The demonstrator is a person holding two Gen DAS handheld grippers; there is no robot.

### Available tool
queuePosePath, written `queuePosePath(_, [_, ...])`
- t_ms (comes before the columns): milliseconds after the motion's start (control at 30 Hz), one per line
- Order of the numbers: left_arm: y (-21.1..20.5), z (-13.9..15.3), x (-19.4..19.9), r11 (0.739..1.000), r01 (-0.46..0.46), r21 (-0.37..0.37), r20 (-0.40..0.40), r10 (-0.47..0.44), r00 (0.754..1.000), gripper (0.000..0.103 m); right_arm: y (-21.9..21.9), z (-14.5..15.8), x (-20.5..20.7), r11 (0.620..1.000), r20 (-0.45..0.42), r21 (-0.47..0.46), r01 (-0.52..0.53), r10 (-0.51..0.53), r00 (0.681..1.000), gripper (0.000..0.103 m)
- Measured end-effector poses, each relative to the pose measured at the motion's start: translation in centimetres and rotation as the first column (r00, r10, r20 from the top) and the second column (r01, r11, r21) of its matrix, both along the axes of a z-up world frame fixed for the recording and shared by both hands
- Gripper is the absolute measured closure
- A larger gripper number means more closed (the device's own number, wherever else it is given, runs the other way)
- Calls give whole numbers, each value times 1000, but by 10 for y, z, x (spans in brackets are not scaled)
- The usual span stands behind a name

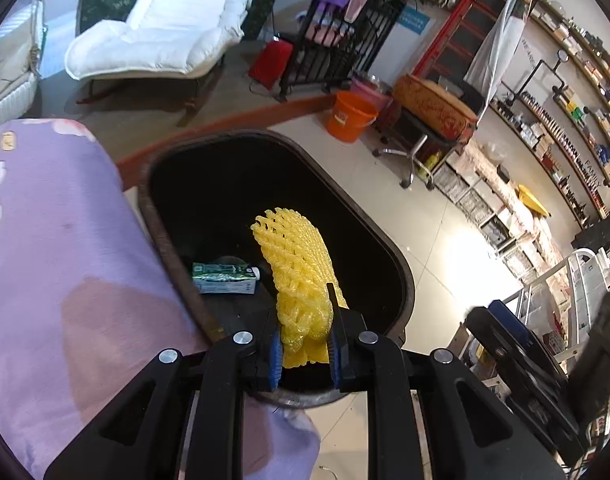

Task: Collect trash
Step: 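Carry both items to the black bin and open both tools to drop them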

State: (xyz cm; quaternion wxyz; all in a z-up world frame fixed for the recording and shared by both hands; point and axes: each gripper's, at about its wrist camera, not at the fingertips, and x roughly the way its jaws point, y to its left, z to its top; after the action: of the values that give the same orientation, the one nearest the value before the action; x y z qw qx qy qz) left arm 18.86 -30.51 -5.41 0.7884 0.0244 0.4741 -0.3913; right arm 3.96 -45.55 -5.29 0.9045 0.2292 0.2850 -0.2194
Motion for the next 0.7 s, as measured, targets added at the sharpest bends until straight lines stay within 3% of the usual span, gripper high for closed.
queuePosePath(100, [-12, -6, 0, 999, 3, 43, 2, -3, 1000, 84, -2, -1, -8, 1000, 0, 4, 6, -6, 1000, 24])
queuePosePath(133, [-16, -9, 0, 998, 6, 61, 2, -6, 1000, 79, -2, -1, -13, 1000, 4, 3, 9, -9, 1000, 24])
queuePosePath(267, [-19, -10, -1, 996, -20, 91, 32, 17, 999, 35, -5, -3, -16, 1000, 1, -2, 21, -21, 1000, 21])
queuePosePath(400, [-12, -10, -2, 995, -23, 99, 80, 15, 997, 27, -11, -4, -20, 999, 3, 2, 45, -45, 999, 20])
queuePosePath(700, [13, 15, -24, 999, -31, 24, 180, 26, 983, 19, -4, -1, -17, 999, -4, -2, 35, -35, 999, 17])
